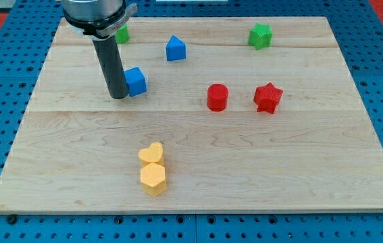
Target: Push the blue cube into the yellow heart
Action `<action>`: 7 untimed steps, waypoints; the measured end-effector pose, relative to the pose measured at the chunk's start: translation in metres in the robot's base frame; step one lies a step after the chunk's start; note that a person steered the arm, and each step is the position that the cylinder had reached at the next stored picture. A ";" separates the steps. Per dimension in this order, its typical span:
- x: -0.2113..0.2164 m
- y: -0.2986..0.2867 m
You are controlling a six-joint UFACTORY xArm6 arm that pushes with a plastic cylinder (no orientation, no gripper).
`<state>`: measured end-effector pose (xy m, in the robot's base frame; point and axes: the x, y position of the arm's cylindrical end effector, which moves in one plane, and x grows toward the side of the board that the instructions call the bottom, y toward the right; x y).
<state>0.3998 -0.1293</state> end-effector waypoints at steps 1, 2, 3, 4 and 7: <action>-0.046 -0.009; -0.061 0.002; -0.031 0.037; 0.029 0.050; 0.050 0.105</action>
<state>0.4502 -0.0242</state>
